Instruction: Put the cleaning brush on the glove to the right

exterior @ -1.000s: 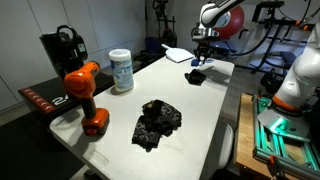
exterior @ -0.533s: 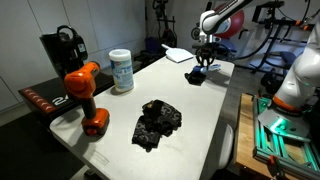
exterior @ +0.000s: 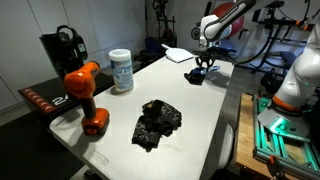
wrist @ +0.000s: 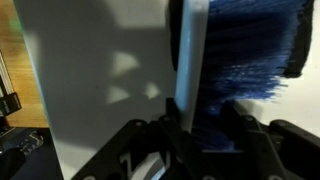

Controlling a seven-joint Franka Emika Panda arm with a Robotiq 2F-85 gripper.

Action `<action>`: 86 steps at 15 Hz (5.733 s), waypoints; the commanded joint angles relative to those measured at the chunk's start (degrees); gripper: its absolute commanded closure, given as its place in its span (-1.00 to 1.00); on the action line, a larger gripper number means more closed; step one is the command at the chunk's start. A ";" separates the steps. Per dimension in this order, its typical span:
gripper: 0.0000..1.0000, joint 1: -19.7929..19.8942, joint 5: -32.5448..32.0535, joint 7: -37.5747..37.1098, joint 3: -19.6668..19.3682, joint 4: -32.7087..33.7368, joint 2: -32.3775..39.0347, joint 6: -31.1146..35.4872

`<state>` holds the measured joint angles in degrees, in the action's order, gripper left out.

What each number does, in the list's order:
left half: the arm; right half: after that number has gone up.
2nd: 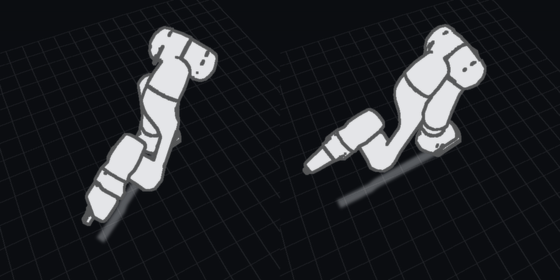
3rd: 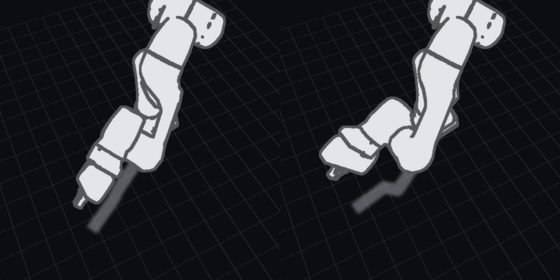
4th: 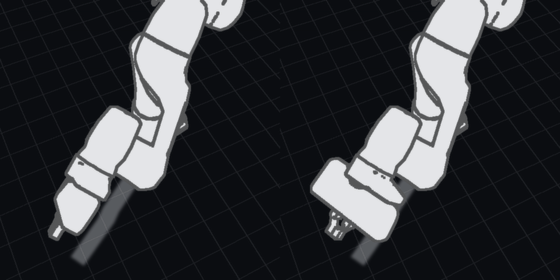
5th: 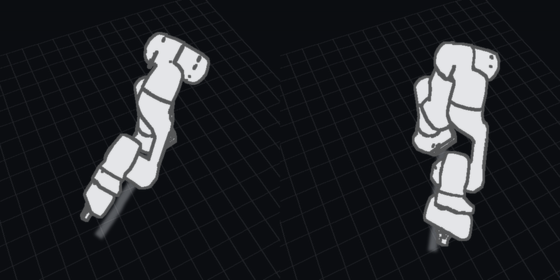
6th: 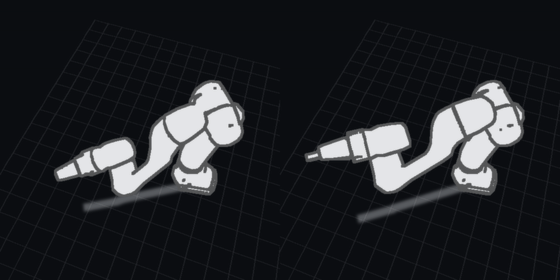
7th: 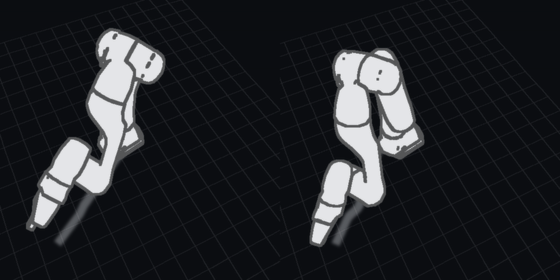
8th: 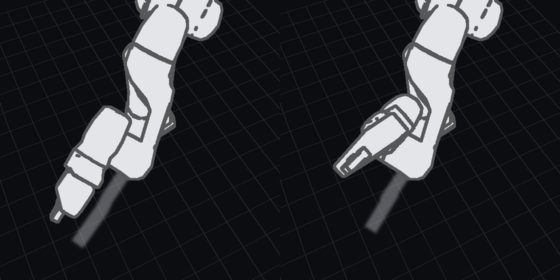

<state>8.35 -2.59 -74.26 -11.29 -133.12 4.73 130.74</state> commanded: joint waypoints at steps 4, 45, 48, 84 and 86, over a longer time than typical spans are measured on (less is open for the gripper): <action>-0.98 -0.91 -1.10 -1.56 1.11 -3.69 -4.93 1.00; -1.00 -1.40 19.98 44.21 5.77 -7.59 -11.26 -9.75; -1.00 -1.58 23.92 48.03 5.40 -8.72 -9.93 -5.01; -0.90 -1.74 48.84 71.60 4.65 -16.07 -11.71 7.64; -0.70 -1.62 50.31 72.19 4.39 -16.98 -11.99 7.38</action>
<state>6.92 44.95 -2.91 -6.36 -147.34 -5.29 137.63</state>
